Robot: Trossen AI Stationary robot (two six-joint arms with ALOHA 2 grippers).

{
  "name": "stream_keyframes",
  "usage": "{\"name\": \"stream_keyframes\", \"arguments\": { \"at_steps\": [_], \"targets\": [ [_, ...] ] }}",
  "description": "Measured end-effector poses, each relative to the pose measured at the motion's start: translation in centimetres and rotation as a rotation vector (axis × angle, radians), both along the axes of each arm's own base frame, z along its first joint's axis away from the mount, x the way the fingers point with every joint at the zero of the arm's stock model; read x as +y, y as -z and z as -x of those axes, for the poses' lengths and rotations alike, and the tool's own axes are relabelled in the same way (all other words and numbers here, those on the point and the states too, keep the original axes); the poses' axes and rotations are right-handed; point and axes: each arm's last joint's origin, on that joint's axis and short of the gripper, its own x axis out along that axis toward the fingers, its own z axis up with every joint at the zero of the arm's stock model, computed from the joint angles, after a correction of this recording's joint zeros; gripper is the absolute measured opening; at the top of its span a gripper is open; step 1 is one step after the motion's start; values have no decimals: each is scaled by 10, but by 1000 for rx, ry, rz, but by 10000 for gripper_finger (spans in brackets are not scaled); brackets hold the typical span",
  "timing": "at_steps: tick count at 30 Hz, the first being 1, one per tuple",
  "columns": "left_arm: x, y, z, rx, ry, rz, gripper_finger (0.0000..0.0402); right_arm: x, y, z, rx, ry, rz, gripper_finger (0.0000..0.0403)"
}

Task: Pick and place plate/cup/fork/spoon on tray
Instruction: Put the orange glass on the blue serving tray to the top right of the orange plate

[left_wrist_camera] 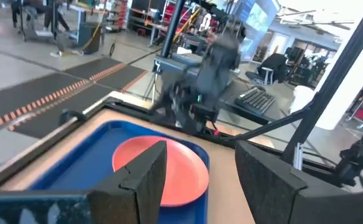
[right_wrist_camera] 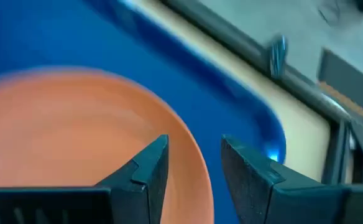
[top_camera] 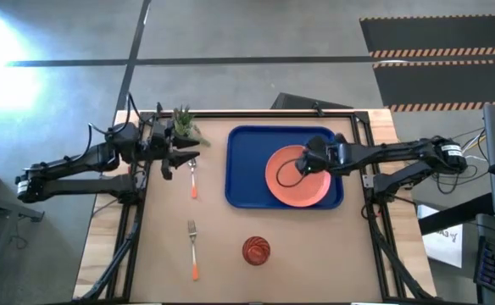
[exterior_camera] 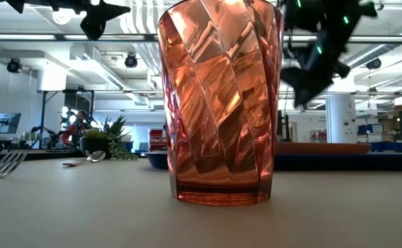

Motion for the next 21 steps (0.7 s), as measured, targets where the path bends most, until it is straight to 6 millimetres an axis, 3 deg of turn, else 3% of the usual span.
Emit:
{"name": "stream_keyframes", "arguments": {
  "at_steps": [7,12,17,21],
  "targets": [
    [2,16,-6,111,-8,75,173,-2,-84,-19,-168,-106,105,134],
    [6,32,-17,215,-45,102,173,-2,-131,-26,-250,-190,171,134],
    [12,44,-29,298,-108,111,173,-2,-154,-27,-282,-229,205,134],
    [15,65,-26,535,-239,125,173,-1,-156,-27,-303,-267,166,134]
  ]
}}
